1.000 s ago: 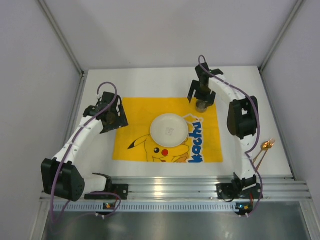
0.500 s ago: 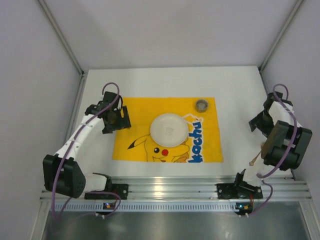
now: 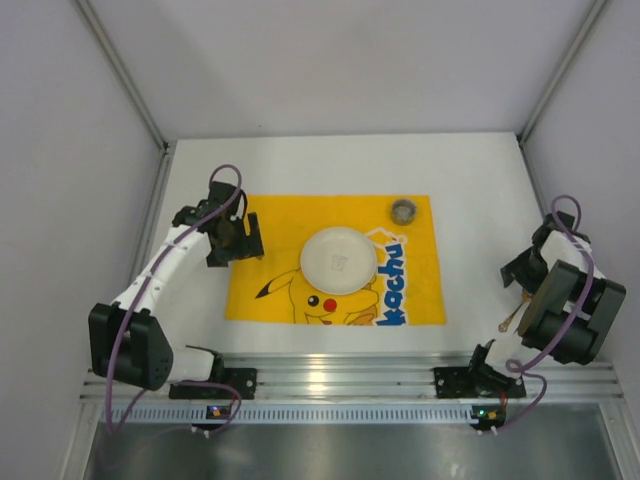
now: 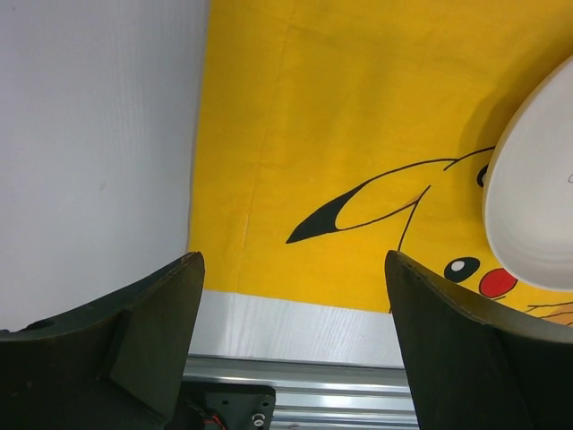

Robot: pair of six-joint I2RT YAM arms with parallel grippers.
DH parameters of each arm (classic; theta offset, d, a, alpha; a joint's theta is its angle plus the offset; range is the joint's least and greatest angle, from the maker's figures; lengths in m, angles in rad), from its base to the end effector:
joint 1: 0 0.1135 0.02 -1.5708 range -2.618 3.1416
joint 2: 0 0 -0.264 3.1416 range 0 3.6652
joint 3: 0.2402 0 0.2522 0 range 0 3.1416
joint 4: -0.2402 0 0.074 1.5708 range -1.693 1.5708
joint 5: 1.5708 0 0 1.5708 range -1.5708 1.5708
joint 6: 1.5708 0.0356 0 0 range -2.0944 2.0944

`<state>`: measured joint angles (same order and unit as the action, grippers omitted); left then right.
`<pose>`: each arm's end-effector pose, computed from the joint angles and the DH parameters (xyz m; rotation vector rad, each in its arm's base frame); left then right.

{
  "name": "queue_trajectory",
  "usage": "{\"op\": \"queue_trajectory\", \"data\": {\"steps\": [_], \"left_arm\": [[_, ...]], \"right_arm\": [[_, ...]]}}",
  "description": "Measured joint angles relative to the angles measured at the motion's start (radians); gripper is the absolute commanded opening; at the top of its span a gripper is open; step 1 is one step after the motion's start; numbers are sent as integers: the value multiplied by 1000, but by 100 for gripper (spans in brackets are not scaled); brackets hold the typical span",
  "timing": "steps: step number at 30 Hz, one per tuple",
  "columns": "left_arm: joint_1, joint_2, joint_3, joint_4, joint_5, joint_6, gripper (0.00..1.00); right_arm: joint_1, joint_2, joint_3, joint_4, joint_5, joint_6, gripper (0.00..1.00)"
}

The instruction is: Set the dinner table for one person

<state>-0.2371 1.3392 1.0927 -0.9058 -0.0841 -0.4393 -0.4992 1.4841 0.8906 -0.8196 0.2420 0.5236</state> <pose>0.2496 -0.0572 0.2688 -0.2985 2.7019 -0.0836 0.2161 -0.1276 0.1820 1.4737 2.5678 -0.3571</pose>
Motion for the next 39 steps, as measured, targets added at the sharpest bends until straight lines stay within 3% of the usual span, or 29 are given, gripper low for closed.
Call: {"op": "queue_trajectory", "data": {"steps": [5,8,16,19,24,31,39], "left_arm": [[0,-21,-5,-10,-1,-5,87],[0,-54,-17,-19,-8,-11,87],[0,-106,-27,-57,-31,-26,87],[0,-126,-30,-67,-45,-30,87],[0,-139,-35,-86,-63,-31,87],[0,-139,-35,-91,-68,-34,87],[0,-139,-35,-89,-71,-46,87]], "right_arm": [[-15,16,-45,60,-49,-27,61],[-16,40,-47,84,-71,-35,46],[-17,41,-55,126,-113,-25,45],[-19,39,-59,138,-128,-24,34],[-8,38,-64,146,-113,-27,1],[62,8,-87,186,-80,-6,0],[317,-24,65,145,-106,47,0]]}}
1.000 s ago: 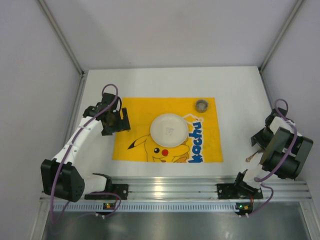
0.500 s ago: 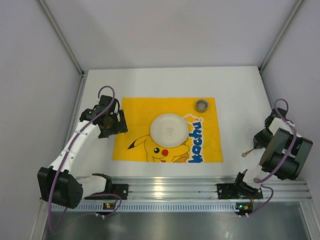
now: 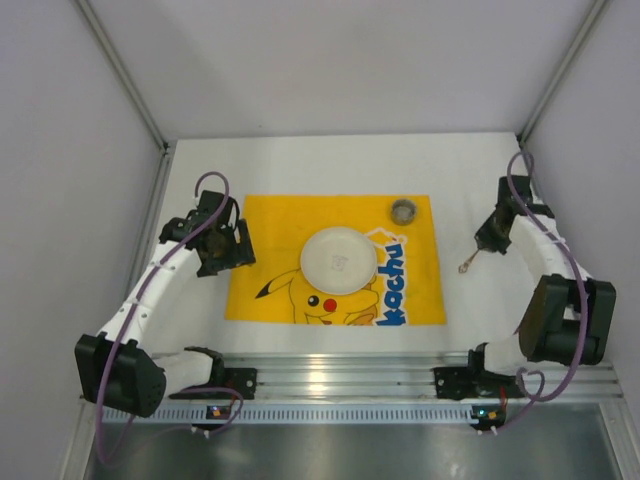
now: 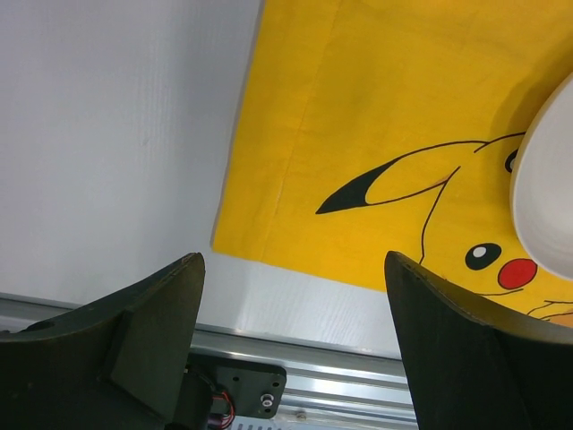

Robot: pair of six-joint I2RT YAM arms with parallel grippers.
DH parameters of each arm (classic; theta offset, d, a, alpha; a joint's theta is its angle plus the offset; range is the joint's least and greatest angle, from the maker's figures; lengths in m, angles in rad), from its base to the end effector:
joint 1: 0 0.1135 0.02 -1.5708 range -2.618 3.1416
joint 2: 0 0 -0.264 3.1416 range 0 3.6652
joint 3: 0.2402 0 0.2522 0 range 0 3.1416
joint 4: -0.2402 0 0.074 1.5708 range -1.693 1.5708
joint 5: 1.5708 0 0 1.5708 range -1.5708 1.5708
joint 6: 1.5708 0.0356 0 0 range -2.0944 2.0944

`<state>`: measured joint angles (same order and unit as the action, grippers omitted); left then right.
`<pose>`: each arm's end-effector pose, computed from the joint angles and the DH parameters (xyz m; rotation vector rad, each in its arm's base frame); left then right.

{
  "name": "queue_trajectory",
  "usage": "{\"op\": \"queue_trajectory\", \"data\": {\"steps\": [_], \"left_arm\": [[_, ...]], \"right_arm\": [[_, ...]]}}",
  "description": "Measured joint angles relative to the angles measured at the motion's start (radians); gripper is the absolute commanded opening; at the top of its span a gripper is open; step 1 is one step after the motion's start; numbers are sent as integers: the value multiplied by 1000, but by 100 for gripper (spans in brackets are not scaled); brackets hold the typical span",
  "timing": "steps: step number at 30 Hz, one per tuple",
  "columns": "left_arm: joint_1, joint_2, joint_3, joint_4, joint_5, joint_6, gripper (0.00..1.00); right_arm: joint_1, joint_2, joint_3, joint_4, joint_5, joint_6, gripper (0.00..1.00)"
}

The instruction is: Set the dinner table for one person

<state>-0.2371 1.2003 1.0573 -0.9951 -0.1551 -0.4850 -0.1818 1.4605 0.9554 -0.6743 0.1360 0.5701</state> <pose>0.2163 -0.0466 0.2850 -0.3772 2.6570 -0.0133 0.2706 -0.0547 0.2089 1.0370 2.5267 -0.0781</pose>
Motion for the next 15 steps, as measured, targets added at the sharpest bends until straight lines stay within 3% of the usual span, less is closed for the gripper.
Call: {"op": "queue_trajectory", "data": {"steps": [7,11,15], "left_arm": [[0,0,-1,13,0,-14,87],[0,0,-1,20,-7,-17,89],[0,-1,-1,24,-19,-19,91]], "right_arm": [[320,-52,293,-38,-6,34,0],[529,-33,308,-49,-21,53,0],[657,76,307,-53,-42,52,0]]}}
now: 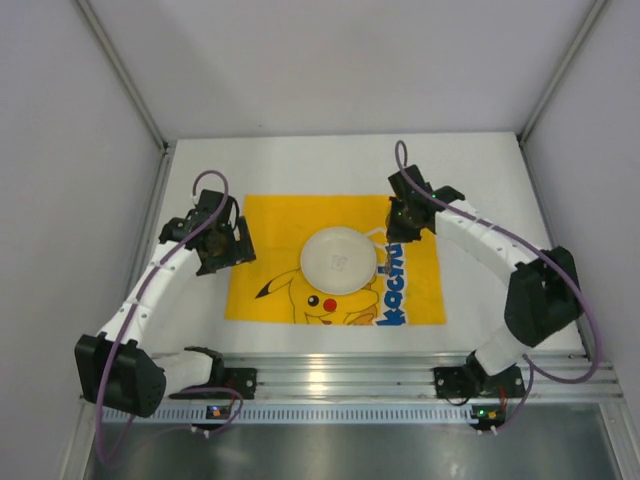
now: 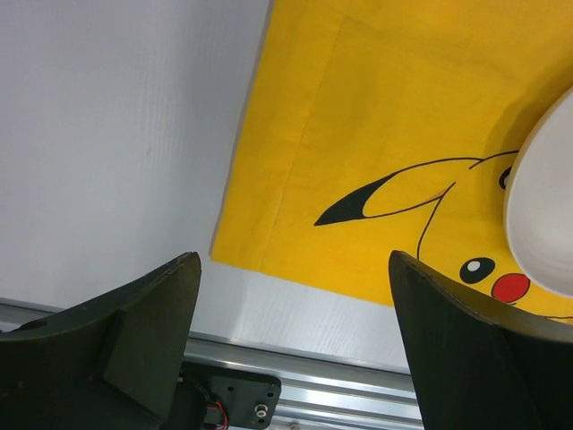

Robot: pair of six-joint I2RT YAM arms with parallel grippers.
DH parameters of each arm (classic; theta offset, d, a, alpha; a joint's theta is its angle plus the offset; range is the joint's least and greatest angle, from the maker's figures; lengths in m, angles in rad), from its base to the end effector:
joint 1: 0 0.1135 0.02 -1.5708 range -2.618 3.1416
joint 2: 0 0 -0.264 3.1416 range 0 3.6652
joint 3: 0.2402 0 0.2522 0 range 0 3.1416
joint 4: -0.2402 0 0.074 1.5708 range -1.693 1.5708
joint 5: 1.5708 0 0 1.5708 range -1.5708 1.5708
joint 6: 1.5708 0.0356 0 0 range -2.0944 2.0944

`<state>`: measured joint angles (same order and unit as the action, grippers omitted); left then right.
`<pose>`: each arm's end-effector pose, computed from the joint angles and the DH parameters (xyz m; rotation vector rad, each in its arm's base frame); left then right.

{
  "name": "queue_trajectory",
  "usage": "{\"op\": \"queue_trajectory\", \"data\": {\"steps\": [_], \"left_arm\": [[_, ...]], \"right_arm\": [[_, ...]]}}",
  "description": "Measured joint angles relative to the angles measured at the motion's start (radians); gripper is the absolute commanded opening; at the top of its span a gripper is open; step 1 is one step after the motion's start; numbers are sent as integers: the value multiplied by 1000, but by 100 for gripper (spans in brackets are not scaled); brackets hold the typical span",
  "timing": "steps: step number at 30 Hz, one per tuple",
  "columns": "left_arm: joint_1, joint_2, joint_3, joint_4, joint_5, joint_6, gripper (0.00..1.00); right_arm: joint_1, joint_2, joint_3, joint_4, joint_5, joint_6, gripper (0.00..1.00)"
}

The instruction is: Set the dinner table for one person

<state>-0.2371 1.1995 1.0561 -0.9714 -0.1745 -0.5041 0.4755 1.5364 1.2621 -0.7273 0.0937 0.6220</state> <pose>0.2185 -0.0464 0.2860 -0.4068 2.6242 -0.0067 0.2878 0.1444 0.2766 0.2253 2.5837 0.2920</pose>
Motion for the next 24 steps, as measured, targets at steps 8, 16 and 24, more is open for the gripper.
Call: {"op": "queue_trajectory", "data": {"steps": [8,16,24], "left_arm": [[0,-47,-2,-3,-27,-3,93],[0,-107,-11,-26,-56,-4,93],[0,-101,-18,-27,-59,-3,93]], "right_arm": [[55,208,-24,5,16,-28,0],[55,276,-24,31,68,-63,1],[55,294,-26,34,83,-77,37]]}}
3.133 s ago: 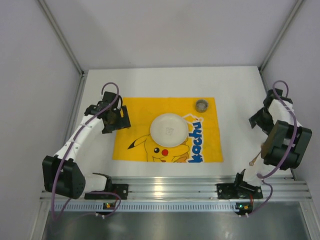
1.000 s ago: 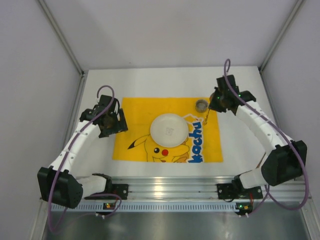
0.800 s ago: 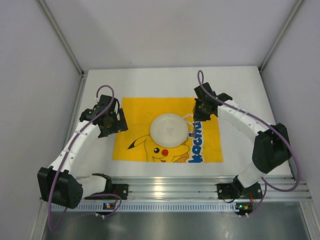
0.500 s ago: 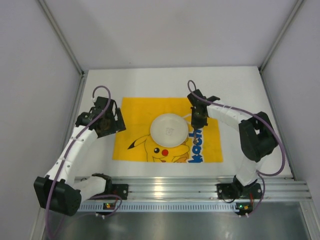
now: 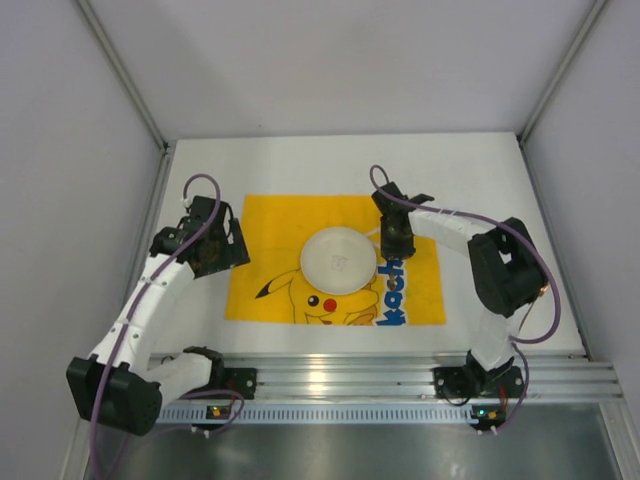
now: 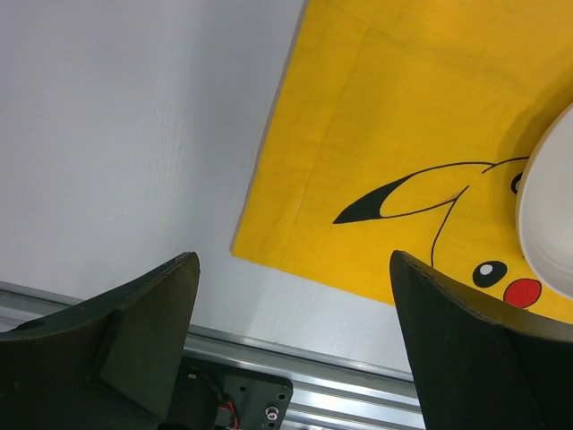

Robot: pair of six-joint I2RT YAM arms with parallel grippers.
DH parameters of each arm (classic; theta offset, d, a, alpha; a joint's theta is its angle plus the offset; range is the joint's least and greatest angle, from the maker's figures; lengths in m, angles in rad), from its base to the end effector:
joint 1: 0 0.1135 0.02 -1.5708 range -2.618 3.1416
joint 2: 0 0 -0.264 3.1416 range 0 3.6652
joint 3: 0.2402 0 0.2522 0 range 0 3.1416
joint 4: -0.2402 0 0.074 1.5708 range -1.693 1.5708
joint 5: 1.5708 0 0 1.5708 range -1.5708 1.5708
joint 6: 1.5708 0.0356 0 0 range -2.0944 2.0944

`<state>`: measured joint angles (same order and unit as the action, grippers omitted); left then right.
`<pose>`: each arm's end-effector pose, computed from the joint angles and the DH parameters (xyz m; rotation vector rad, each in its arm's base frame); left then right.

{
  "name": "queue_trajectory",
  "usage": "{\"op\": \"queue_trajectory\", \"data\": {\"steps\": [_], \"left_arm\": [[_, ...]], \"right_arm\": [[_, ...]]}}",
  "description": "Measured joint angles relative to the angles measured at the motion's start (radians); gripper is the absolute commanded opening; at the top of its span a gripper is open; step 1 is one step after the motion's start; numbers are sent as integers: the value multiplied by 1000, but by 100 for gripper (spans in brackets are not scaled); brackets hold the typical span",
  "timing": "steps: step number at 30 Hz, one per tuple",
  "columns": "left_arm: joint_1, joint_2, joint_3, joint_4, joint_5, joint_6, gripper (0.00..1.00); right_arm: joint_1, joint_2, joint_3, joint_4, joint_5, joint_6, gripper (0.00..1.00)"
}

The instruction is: Set the dinner table for one person

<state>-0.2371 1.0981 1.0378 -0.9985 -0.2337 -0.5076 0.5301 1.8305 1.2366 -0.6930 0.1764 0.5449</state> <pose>0.1975 -0.0392 0.2990 -0.4268 2.5481 0.0365 0.3094 0.1741 0.1766 0.0563 2.8081 -0.0078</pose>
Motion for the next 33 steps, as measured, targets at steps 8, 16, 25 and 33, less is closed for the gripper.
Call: {"op": "queue_trajectory", "data": {"steps": [8,16,25,33], "left_arm": [[0,65,6,4,9,10,92],[0,149,41,15,58,37,92],[0,271,140,32,112,78,90],[0,302,176,48,118,89,90]], "right_arm": [[-6,-136,-14,-40,78,-29,47],[-500,-384,-235,-40,100,-55,50],[-943,-368,-385,-61,87,-74,51],[-1104,-341,-385,-49,58,-91,51]]}}
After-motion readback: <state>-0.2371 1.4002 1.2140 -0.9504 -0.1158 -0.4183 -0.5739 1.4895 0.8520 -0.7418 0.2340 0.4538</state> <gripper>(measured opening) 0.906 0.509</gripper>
